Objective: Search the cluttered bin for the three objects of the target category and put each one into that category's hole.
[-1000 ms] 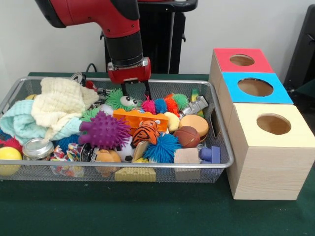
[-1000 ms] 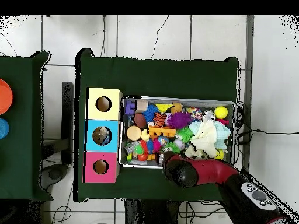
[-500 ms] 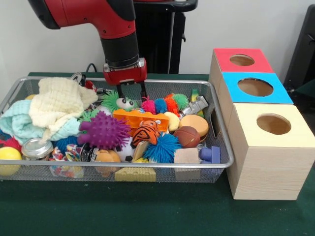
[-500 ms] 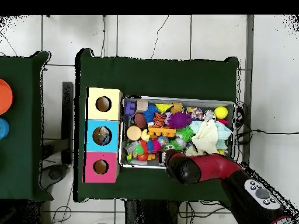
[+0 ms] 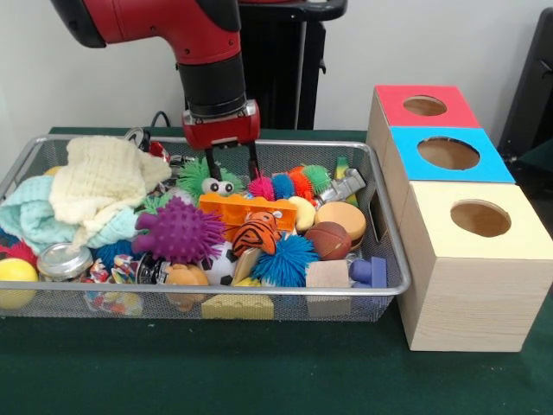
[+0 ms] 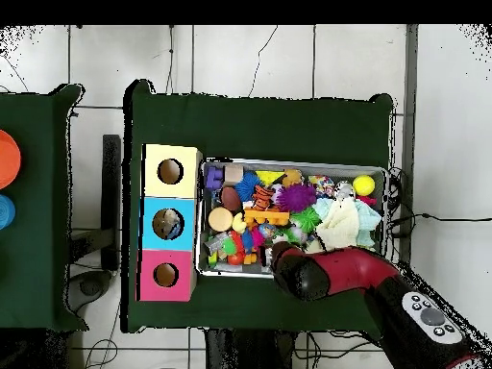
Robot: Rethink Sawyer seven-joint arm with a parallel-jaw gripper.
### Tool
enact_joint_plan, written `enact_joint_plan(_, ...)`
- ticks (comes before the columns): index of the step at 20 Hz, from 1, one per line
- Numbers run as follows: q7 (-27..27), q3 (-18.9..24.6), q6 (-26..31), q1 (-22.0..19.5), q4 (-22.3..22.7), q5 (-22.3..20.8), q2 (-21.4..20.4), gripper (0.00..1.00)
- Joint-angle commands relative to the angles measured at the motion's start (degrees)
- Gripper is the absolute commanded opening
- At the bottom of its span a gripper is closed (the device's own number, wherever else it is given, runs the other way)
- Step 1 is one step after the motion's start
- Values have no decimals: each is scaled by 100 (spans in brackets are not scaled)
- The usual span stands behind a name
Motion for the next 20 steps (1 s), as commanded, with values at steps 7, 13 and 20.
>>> enact_joint_plan(7, -501, 265, -828, -48, -1253, -1140, -1054, 100)
enact_joint_plan(13, -342, 394, -1502, -19, -1316, -1467, -1198, 100)
enact_joint_plan(20, -494, 379, -1124, 162, -1414, -1408, -1332, 100)
